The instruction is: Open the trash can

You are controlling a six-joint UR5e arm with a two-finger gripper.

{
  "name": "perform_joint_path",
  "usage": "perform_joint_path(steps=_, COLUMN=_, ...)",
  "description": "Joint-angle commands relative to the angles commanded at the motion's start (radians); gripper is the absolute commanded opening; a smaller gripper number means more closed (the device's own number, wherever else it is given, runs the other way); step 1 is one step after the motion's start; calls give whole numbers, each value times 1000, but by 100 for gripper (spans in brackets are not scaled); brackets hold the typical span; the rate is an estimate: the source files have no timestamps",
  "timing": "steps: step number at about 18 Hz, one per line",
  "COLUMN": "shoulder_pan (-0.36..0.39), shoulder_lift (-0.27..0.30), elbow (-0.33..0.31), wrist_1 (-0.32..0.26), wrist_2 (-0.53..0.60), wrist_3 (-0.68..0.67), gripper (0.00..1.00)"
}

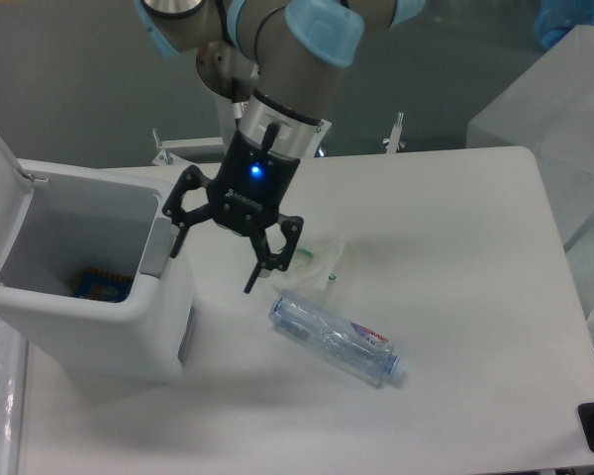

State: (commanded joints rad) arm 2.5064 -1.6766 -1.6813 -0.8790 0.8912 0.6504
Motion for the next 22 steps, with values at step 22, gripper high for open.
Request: perform_joint_path(steps=22, shoulder_pan=135, shoulder_lift=-238, elbow=63, wrist_1=-31, wrist_2=678, wrist_3=664, gripper=100)
